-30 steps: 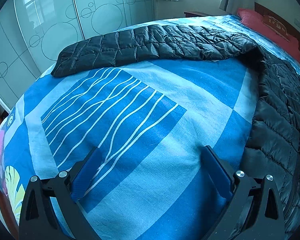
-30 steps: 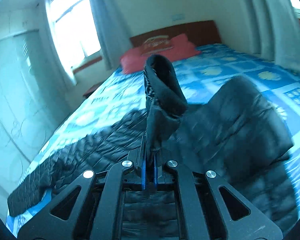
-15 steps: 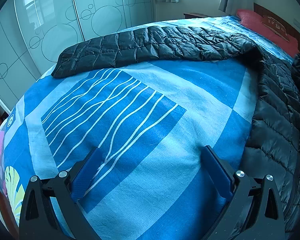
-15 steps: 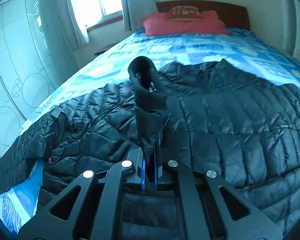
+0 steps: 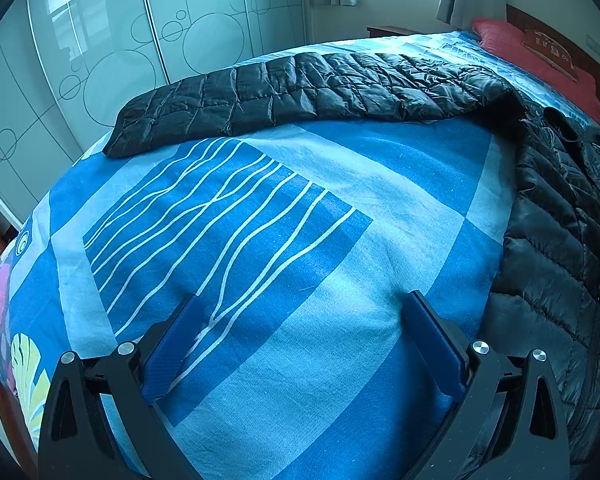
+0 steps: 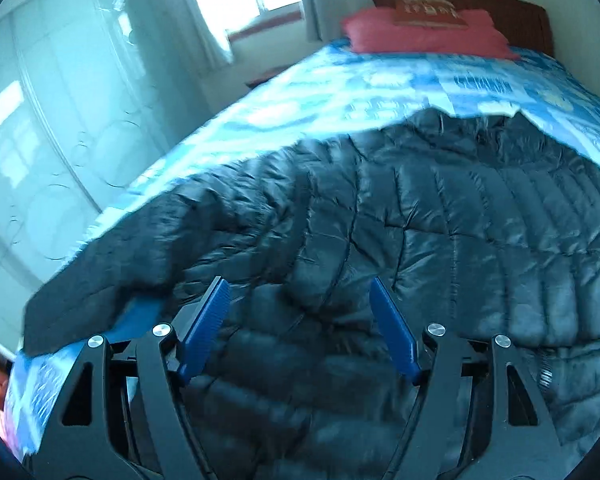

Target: Fold large clothes

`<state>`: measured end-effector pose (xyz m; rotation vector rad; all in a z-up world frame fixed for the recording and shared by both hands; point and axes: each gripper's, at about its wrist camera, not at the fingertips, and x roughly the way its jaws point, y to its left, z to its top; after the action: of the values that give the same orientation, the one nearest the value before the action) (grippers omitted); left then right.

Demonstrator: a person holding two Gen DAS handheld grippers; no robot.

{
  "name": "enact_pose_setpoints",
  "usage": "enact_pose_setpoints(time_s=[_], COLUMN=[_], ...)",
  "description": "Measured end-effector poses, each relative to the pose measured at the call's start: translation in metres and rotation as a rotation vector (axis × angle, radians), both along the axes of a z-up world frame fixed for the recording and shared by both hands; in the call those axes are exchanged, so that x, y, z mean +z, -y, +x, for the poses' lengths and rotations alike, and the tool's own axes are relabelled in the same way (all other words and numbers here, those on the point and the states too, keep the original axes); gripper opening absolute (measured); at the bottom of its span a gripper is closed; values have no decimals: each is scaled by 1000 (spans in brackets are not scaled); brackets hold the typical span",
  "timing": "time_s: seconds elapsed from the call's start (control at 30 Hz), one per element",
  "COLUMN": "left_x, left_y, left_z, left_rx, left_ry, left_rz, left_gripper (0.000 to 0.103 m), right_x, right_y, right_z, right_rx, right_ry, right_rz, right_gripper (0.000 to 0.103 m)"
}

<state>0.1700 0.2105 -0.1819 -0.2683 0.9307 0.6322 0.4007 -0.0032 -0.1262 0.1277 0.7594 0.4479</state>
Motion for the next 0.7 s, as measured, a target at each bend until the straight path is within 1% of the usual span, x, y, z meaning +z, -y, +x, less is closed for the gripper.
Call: enact_pose_setpoints(time_s=[0.03, 0.07, 0.1, 0.13, 0.17, 0.23, 0.27, 0.3, 0.37, 0.4, 0.43, 0.47, 0.5, 0.53, 0.57, 0.6, 0.63, 0.7], left_x=[0, 0, 0, 0, 0, 0, 0, 0, 0, 0, 0, 0, -1, -1, -1, -1, 0, 0], left_y=[0, -1, -1, -1, -1, 0, 0, 0, 1, 1, 1, 2, 2, 2, 2, 2, 3, 3], left_z=[0, 0, 0, 0, 0, 1, 0, 1, 1, 1, 2, 2, 2, 2, 2, 2, 2, 2], left_rx=[-1, -1, -2, -2, -2, -2, -2, -2, -2, -2, -2, -2, -2, -2, -2, -2, -2, -2], left_ry=[1, 2, 2, 1, 0, -1, -1, -2, -4, -6, -8, -8, -8, -9, -9, -11, -12, -12], left_rz=[-1, -2, -1, 1, 3, 6, 7, 8, 12, 15, 16, 18, 19, 19, 19, 20, 21, 22], left_gripper=[99, 99, 99, 99, 99, 99, 99, 99, 99, 99, 99, 99, 99, 99, 99, 99, 99, 99], right_x=[6, 15, 22, 31, 35, 40, 40, 38, 28, 20, 4, -12, -33, -48, -49, -47, -39, -23], right_y=[10, 31, 54, 88, 111, 177, 213, 240, 288, 304, 322, 329, 335, 338, 339, 339, 340, 342], right_z=[-3, -6, -6, -3, 0, 15, 23, 30, 42, 46, 51, 55, 60, 60, 60, 59, 60, 61], right_rx=[-6, -28, -62, -122, -168, -314, -392, -446, -558, -587, -606, -601, -580, -552, -535, -531, -539, -541], right_ry=[12, 33, 50, 65, 69, 61, 49, 38, 9, -16, -71, -121, -199, -228, -201, -199, -199, -156], right_rz=[0, -9, -16, -29, -42, -71, -66, -63, -107, -121, -127, -127, -127, -125, -136, -139, -124, -87], right_gripper=[68, 66, 61, 58, 50, 23, 18, 15, 15, 15, 15, 15, 15, 15, 15, 14, 15, 16])
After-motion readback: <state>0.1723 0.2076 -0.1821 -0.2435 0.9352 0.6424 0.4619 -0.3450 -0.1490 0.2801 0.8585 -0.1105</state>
